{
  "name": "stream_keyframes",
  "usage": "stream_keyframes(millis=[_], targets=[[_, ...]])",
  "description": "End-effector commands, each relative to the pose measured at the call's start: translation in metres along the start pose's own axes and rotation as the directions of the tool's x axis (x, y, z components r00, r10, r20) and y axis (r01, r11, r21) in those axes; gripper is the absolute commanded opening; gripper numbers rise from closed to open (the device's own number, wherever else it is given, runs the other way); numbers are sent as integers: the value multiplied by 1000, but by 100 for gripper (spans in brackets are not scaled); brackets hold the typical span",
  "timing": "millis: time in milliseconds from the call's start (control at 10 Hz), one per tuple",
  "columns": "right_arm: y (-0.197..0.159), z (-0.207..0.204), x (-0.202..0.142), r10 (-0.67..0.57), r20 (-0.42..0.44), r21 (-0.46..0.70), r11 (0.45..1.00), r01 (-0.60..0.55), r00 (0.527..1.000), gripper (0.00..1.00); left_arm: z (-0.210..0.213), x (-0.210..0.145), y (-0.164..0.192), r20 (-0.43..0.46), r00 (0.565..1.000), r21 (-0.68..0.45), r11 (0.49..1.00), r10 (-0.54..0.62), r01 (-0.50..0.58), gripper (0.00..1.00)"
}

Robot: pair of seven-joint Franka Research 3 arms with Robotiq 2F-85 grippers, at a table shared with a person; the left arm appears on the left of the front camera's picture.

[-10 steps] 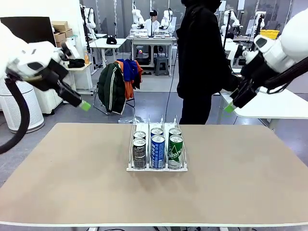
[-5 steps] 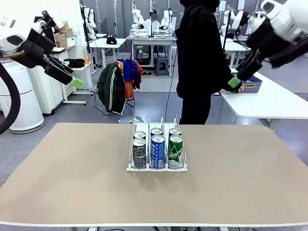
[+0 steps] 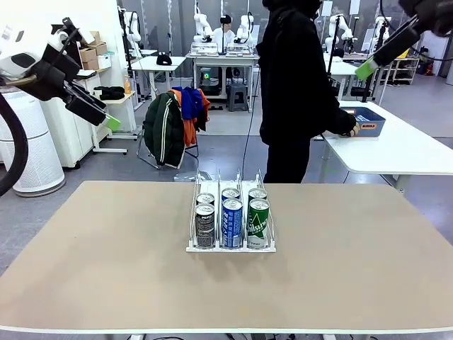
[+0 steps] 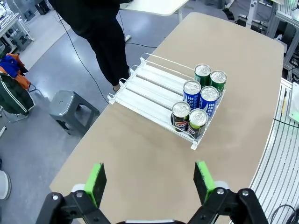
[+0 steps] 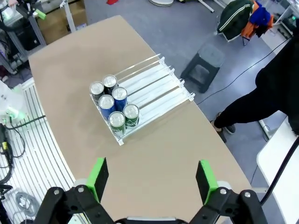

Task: Fill the beverage cans into the dispenser.
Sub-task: Pick up the Pepsi coke handed by the human.

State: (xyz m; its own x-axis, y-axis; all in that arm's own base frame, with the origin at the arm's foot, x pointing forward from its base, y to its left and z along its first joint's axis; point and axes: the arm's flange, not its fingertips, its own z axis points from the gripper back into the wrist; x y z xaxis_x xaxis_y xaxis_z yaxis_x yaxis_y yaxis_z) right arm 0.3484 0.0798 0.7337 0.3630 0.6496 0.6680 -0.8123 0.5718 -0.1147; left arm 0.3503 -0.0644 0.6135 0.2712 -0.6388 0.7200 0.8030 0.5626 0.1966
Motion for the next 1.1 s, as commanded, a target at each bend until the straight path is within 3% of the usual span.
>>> stream_keyframes(millis=[0, 200, 300, 400, 1000], targets=[[1, 9, 9, -33, 2, 19, 999, 33, 999, 100, 0, 0, -1, 11, 1000, -11, 1000, 1, -1, 100], [0, 20, 14, -59, 4, -15, 998, 59, 998, 100, 0, 0, -1, 11, 1000, -11, 1000, 1, -1, 100], [6, 10, 11, -56, -54, -113, 992, 49, 997, 100, 0, 0, -1, 11, 1000, -11, 1000, 1, -1, 100], [1, 20, 10, -18, 16, -3, 1000, 18, 1000, 100, 0, 0, -1, 11, 1000, -11, 1000, 1, -1, 100], [2, 20, 11, -26, 6, -27, 999, 26, 1000, 100, 0, 0, -1, 11, 1000, -11, 1000, 1, -1, 100]])
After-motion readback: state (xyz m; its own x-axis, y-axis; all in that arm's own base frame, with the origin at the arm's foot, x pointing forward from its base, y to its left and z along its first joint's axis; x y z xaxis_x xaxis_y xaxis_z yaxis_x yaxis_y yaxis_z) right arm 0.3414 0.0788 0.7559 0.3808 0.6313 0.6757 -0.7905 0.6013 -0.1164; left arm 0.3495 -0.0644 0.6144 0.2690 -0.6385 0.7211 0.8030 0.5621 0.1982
